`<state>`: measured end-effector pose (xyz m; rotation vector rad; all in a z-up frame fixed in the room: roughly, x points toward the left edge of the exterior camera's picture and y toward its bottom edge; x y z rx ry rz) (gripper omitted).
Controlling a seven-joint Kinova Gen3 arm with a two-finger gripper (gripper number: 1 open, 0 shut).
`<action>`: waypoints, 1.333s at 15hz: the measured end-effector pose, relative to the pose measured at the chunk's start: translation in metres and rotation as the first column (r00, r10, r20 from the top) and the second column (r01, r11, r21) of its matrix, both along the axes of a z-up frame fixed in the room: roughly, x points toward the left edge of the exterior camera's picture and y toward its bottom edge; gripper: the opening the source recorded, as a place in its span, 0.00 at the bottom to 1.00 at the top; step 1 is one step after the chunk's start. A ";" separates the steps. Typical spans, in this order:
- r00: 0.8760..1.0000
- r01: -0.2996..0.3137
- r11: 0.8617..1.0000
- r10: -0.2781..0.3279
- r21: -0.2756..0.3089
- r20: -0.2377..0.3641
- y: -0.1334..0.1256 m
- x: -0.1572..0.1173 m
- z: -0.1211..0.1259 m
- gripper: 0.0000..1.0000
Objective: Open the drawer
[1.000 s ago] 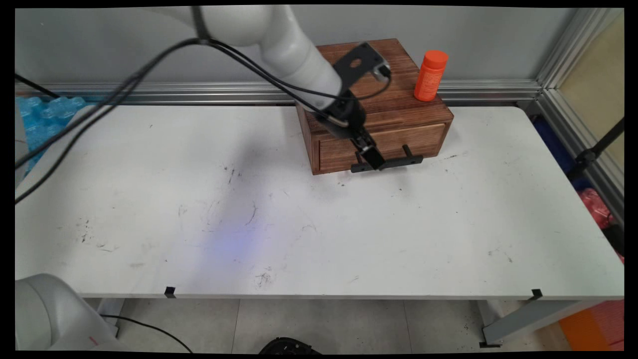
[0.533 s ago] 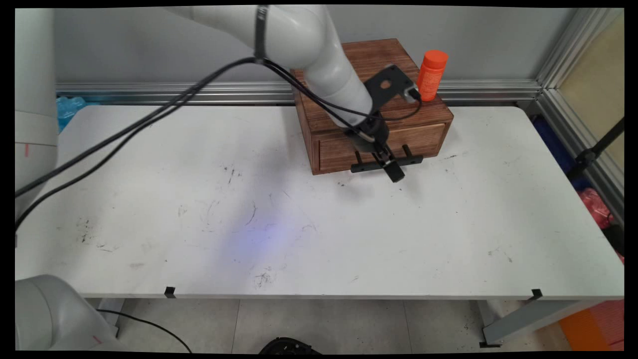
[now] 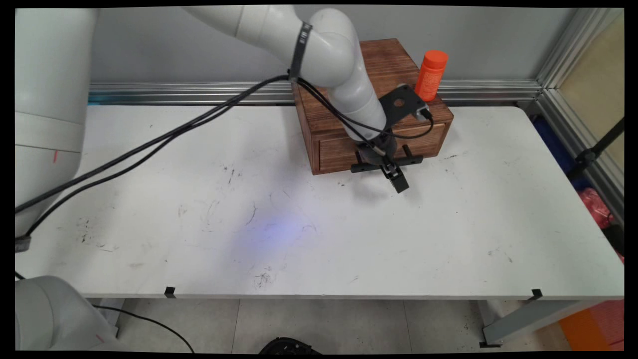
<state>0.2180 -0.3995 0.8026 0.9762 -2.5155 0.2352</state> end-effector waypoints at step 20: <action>0.998 0.045 0.997 -0.048 0.066 0.041 0.030 -0.046 -0.028 1.00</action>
